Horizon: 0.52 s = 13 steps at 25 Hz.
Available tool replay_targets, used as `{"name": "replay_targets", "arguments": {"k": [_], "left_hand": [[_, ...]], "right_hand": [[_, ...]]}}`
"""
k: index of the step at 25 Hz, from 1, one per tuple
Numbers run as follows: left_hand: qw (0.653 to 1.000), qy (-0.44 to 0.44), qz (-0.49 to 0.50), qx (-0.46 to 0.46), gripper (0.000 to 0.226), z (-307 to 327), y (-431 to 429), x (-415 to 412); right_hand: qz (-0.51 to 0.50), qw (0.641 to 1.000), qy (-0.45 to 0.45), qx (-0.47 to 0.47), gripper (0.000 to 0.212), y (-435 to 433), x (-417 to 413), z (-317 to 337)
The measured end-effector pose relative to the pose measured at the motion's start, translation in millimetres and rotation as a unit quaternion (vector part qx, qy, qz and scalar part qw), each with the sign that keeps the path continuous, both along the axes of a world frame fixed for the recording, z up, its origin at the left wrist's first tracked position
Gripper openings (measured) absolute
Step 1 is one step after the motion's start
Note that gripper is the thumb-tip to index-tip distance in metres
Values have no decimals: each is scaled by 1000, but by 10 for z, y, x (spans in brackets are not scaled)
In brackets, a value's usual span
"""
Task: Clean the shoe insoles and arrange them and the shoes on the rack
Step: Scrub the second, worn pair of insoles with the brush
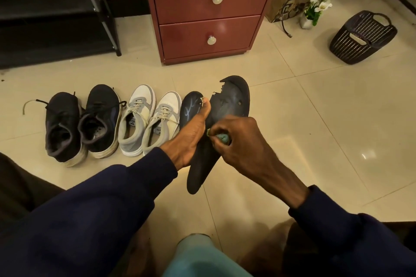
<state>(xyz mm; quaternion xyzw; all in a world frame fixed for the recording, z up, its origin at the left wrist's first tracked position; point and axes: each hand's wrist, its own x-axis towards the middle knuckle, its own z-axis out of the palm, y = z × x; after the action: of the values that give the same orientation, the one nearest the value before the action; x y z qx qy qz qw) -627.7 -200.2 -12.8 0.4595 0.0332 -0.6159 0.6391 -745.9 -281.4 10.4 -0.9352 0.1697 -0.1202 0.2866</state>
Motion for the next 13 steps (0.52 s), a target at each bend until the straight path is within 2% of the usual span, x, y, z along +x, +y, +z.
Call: {"name": "replay_targets", "arguments": {"k": [1, 4, 6, 11, 13], "left_hand": [[1000, 2, -1, -4, 66, -8, 7, 8], [999, 32, -14, -15, 68, 30, -27, -47], [999, 34, -16, -13, 68, 66, -55, -81], [999, -41, 10, 22, 63, -24, -19, 27], [999, -41, 18, 10, 64, -36, -14, 32]], "right_hand": [[7, 1000, 3, -9, 9, -49, 8, 11], [-123, 989, -27, -82, 8, -429, 34, 57], [-162, 982, -45, -91, 13, -470, 5, 61], [-8, 1000, -16, 14, 14, 104, 4, -23], [-29, 999, -22, 1, 12, -23, 18, -9]]}}
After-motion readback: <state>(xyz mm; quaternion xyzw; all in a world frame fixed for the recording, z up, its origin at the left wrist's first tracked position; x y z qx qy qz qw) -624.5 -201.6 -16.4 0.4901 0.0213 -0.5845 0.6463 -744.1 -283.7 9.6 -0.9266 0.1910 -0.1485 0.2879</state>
